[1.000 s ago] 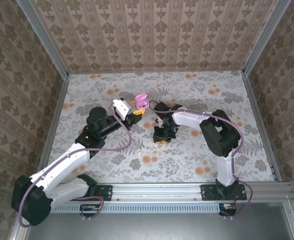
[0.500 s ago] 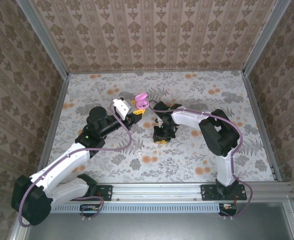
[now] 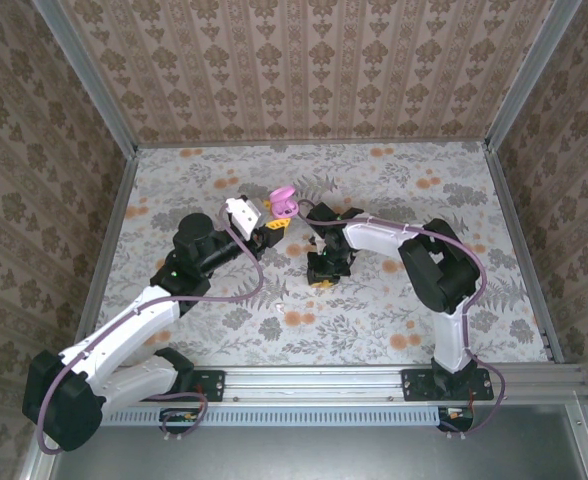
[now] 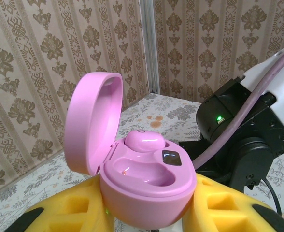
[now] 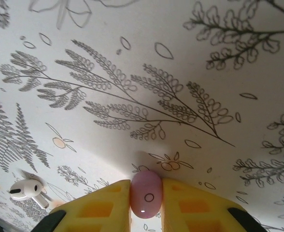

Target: Insert the wireless bluetooth earbuds into the charging case

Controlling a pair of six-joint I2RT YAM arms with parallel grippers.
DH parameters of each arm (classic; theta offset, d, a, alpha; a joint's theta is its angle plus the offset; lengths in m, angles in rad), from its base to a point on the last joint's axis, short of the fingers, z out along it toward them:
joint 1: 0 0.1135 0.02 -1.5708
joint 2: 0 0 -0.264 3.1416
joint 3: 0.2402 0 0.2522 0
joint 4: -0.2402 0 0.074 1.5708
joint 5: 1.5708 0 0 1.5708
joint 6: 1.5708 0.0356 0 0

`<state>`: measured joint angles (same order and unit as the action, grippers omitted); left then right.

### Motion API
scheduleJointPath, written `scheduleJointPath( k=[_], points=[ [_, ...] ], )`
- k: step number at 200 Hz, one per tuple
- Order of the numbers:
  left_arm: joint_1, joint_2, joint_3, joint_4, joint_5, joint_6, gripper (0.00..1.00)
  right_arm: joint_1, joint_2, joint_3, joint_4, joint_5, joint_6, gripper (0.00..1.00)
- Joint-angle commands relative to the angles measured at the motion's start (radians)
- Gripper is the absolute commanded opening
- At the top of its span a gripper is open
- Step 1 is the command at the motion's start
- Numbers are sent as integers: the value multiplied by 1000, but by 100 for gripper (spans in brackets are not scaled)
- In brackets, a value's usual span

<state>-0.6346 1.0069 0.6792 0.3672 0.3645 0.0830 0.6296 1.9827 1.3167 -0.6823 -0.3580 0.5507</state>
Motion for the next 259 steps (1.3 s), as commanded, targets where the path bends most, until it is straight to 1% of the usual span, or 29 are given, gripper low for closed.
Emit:
scheduleJointPath(
  k=[1,27,74,100,132,183,199,207,259],
  points=[
    [-6,1,34,13,-7,5,33,-3,-63,-46,108,13,17,22],
    [-7,16,33,24,-3,-3,33,-28,-147,-89,114,39,16,22],
    [-9,87,39,71,5,-23,33,-93,-315,-137,81,97,5,22],
    [-14,135,42,107,14,-29,33,-115,-416,-127,31,157,-20,22],
    [-22,199,43,154,29,-25,33,-137,-495,-85,-34,184,-66,22],
    [-33,271,52,193,42,-10,33,-140,-583,9,-66,147,-119,23],
    [-34,289,59,193,46,-9,33,-140,-584,28,-64,139,-124,23],
    [-34,297,64,193,51,-9,32,-139,-620,40,-65,136,-126,23],
    [-49,342,90,193,74,-13,33,-137,-621,88,-47,94,-139,23]
  ],
)
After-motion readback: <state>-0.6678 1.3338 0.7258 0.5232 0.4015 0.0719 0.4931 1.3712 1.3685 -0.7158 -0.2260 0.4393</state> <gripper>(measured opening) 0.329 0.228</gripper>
